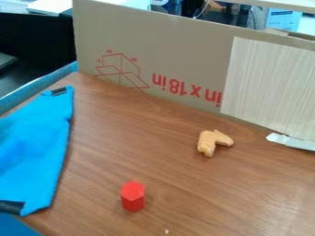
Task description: Unfold the cloth from bottom left to top right
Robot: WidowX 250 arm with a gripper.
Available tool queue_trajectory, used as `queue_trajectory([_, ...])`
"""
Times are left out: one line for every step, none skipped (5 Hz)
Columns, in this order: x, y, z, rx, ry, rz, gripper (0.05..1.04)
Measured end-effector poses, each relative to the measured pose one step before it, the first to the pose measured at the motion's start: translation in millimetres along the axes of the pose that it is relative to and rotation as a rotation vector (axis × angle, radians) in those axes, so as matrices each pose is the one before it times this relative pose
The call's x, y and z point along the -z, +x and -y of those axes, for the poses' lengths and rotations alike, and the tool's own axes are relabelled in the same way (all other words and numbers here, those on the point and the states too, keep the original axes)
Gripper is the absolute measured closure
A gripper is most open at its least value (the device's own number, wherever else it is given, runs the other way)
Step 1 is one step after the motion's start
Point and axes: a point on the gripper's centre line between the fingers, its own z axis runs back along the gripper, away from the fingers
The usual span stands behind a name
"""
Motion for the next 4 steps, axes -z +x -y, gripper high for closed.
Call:
queue_trajectory([2.69, 1.77, 2.64, -0.0047, 0.0142, 0.0052, 0.083])
queue_trajectory([8.81, -2.96, 7.28, 0.0041, 0.0157, -0.0179, 0.113])
queue_trajectory([3.18, 0.44, 4.98, -0.0143, 0.0085, -0.0089, 0.261])
queue_trajectory([7.5, -0.41, 1.84, -0.0144, 0.0062, -0.0192, 0.563])
